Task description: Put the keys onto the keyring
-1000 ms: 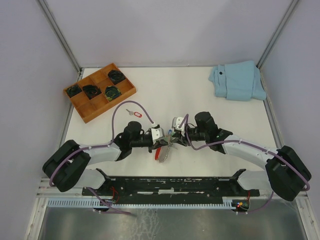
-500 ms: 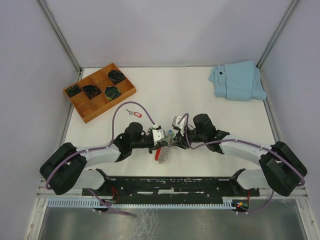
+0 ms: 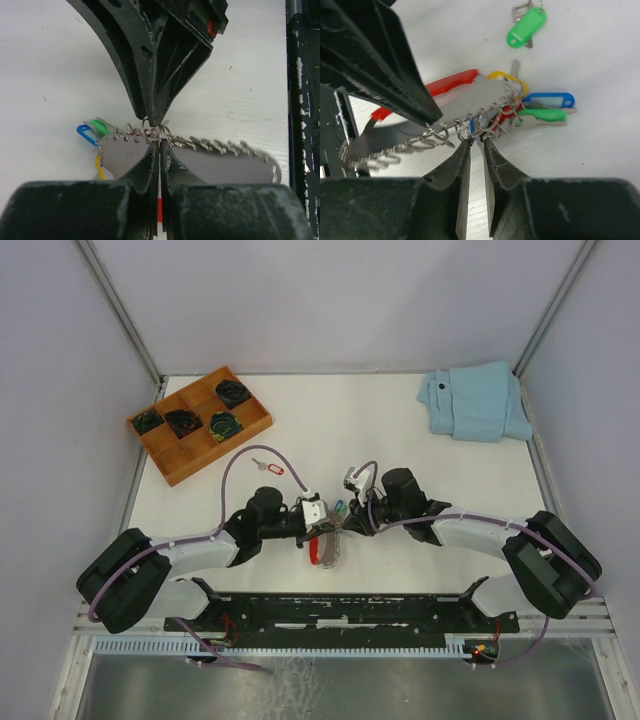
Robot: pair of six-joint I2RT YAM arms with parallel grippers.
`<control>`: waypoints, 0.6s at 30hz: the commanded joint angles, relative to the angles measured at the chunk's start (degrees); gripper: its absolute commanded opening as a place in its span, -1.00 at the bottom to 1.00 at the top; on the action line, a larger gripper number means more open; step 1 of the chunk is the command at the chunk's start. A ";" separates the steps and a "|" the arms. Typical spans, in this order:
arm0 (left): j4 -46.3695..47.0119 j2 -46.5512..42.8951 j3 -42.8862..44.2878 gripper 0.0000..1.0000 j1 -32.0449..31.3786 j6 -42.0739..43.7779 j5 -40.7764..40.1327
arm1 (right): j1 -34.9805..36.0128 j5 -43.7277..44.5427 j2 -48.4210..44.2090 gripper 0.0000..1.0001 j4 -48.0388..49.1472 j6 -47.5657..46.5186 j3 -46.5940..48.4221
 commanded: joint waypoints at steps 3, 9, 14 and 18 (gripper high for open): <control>6.20 -2.19 -0.12 -0.95 -0.16 -0.88 1.46 | -2.91 13.06 -0.12 -0.52 1.14 8.41 0.13; 4.84 -1.69 0.76 -0.95 -0.18 -1.12 1.13 | -3.80 12.93 -3.90 -0.43 -2.16 6.35 -0.44; 2.37 -1.23 2.22 -0.95 -0.16 -1.97 0.41 | -3.80 3.37 -9.70 -0.36 -0.64 -0.25 -2.67; 0.70 -0.77 3.36 -0.95 -0.19 -2.61 0.16 | -3.71 -5.70 -11.09 -0.32 -0.16 -5.35 -1.98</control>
